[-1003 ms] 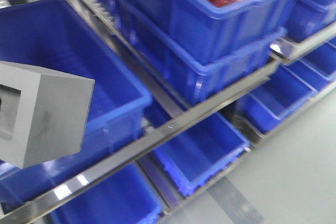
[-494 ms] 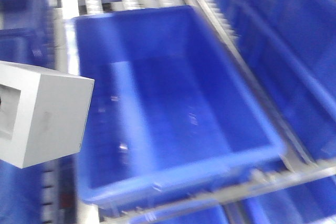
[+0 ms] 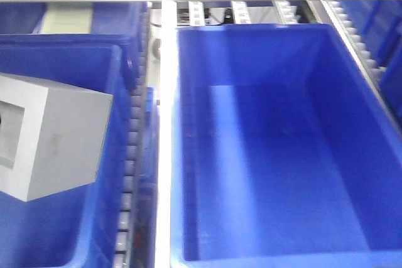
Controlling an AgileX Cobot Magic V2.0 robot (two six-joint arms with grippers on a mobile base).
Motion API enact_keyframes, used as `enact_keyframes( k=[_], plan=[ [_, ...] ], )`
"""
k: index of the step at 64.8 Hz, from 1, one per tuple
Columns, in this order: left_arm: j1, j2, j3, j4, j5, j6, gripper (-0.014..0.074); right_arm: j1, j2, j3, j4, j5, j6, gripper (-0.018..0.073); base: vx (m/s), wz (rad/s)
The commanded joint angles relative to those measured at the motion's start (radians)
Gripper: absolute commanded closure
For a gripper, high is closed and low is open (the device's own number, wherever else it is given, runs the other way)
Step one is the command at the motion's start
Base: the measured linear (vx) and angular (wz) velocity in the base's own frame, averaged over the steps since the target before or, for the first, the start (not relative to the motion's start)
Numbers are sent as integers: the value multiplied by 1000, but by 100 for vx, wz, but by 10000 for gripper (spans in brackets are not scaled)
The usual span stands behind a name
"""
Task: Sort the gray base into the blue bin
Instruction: 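Turn toward the rack and stop facing the empty blue bins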
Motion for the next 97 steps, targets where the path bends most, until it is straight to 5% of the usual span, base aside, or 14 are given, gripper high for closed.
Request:
enact_keyframes(
  k=[1,89,97],
  plan=[
    [-6,0,-31,-13,-106,-7,602,-4,-9,-4,-6,-79,-7,564,7,28],
    [-6,0,-32,-14,-96,-8,602,-4,-9,-4,-6,-79,-7,564,1,3],
    [-43,30,-37,-14,-84,-7,602,-4,-9,-4,-6,-79,-7,564,0,0]
  ],
)
